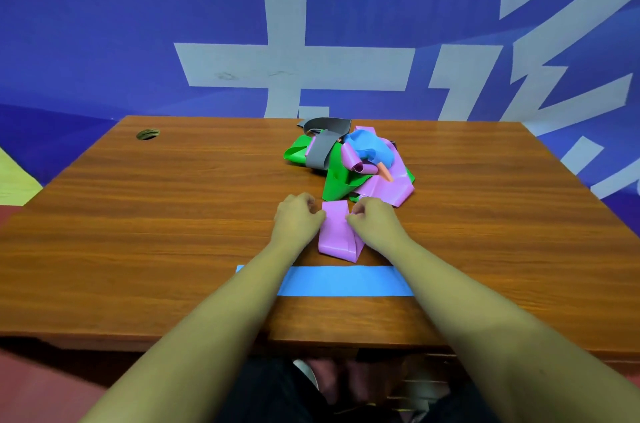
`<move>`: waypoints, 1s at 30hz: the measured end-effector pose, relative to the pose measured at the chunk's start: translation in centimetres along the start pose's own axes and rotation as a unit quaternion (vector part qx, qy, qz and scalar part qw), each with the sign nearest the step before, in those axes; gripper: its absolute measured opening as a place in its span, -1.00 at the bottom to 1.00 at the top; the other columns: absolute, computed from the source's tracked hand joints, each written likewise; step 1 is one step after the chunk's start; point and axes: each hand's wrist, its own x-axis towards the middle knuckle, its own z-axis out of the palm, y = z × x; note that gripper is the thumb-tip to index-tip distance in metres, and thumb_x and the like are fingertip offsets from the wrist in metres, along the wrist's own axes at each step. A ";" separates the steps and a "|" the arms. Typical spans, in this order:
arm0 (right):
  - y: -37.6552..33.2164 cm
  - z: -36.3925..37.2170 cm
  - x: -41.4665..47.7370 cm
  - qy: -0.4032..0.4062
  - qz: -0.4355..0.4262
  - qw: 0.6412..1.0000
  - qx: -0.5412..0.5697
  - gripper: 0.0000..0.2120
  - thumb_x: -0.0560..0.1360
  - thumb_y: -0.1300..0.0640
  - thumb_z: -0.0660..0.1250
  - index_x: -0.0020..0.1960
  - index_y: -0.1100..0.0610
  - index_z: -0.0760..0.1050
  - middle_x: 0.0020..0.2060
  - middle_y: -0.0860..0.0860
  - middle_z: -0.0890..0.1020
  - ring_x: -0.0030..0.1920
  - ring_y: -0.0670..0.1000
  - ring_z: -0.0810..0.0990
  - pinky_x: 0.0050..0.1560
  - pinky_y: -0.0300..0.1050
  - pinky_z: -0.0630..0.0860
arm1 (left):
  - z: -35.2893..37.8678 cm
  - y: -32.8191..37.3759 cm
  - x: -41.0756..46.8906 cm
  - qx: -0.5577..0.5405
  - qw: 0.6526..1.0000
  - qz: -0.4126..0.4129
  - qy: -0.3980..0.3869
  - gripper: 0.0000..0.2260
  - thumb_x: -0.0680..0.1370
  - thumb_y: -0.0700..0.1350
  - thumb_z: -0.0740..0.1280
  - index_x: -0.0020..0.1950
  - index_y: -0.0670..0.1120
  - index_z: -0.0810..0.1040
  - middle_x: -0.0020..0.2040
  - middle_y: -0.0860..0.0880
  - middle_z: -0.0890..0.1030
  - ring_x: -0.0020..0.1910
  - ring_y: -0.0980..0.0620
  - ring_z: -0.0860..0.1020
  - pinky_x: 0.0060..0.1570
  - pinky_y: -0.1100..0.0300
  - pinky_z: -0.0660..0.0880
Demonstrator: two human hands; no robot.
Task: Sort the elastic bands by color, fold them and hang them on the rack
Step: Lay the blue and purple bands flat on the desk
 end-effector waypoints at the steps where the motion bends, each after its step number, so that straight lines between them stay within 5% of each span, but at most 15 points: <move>1: 0.0 0.2 0.7 0.001 0.010 1.000 -0.001 -0.84 0.51 0.15 0.35 -0.01 0.23 0.60 -0.08 0.14 0.64 -0.03 0.12 0.59 0.00 0.01 0.53 | 0.4 -0.3 0.7 0.009 1.000 -0.009 -0.003 -0.67 0.47 0.02 0.40 0.20 -0.07 0.60 0.12 -0.14 0.58 0.13 -0.15 0.54 0.20 0.00 0.47; 9: 0.6 1.6 2.1 0.042 0.023 0.999 -0.021 -0.88 0.50 0.09 0.35 -0.02 0.05 0.64 -0.03 0.00 0.67 0.00 0.06 0.61 -0.02 0.00 0.57 | 1.6 -0.3 2.3 0.005 1.000 -0.011 0.013 -0.97 0.48 0.00 0.40 -0.12 0.10 0.63 0.01 0.05 0.62 0.11 -0.03 0.47 0.05 0.08 0.28; 13: 0.3 -0.2 1.7 0.040 -0.002 0.995 0.097 -0.90 0.49 0.23 0.36 -0.15 0.14 0.65 -0.22 -0.02 0.65 -0.15 -0.10 0.57 -0.06 -0.12 0.53 | -0.1 -0.1 1.2 -0.201 0.979 0.028 -0.015 -0.91 0.50 -0.18 0.40 -0.17 -0.01 0.59 -0.29 0.10 0.57 -0.30 0.22 0.48 -0.19 0.20 0.37; 17: -1.4 -4.1 0.3 0.033 -0.037 0.977 0.207 -0.94 0.49 0.24 0.40 -0.12 0.23 0.62 -0.19 0.04 0.65 -0.15 -0.47 0.44 -0.13 -0.52 0.39 | -2.8 1.8 -0.6 -0.321 0.942 0.096 -0.031 -0.88 0.54 -0.25 0.38 -0.12 -0.04 0.55 -0.18 0.04 0.61 -0.20 0.16 0.54 -0.14 0.24 0.48; 21: -3.9 -7.7 -0.8 0.037 -0.062 0.959 0.273 -0.83 0.47 0.16 0.47 -0.12 0.29 0.65 -0.26 0.11 0.63 -0.27 -0.15 0.48 -0.21 -0.36 0.40 | -6.0 5.3 -1.9 -0.358 0.920 0.159 -0.004 -0.83 0.53 -0.33 0.36 -0.12 -0.06 0.54 -0.17 0.04 0.60 -0.18 0.21 0.54 -0.11 0.37 0.46; 24: -6.2 -10.1 -1.3 0.056 -0.072 0.942 0.322 -0.87 0.47 0.20 0.46 -0.12 0.29 0.67 -0.19 0.18 0.67 -0.19 -0.05 0.54 -0.10 -0.07 0.55 | -8.0 7.5 -2.2 -0.368 0.910 0.189 0.009 -0.80 0.52 -0.37 0.35 -0.11 -0.06 0.51 -0.20 0.09 0.58 -0.20 0.22 0.53 -0.14 0.35 0.47; 27: -8.5 -12.6 -1.9 0.082 -0.087 0.937 0.329 -0.86 0.47 0.18 0.46 -0.18 0.27 0.62 -0.30 0.05 0.58 -0.31 -0.10 0.47 -0.29 -0.21 0.46 | -9.9 9.7 -2.7 -0.421 0.885 0.195 0.024 -0.78 0.53 -0.39 0.33 -0.03 -0.07 0.47 -0.26 0.13 0.59 -0.24 0.23 0.54 -0.21 0.37 0.46; 30: -10.6 -15.1 -2.5 0.102 -0.103 0.927 0.346 -0.86 0.48 0.15 0.45 -0.19 0.20 0.59 -0.39 -0.04 0.53 -0.41 -0.19 0.42 -0.36 -0.36 0.37 | -11.3 11.7 -3.3 -0.429 0.878 0.212 0.012 -0.81 0.56 -0.33 0.34 0.15 -0.17 0.50 -0.06 0.02 0.65 -0.09 0.25 0.60 -0.06 0.40 0.47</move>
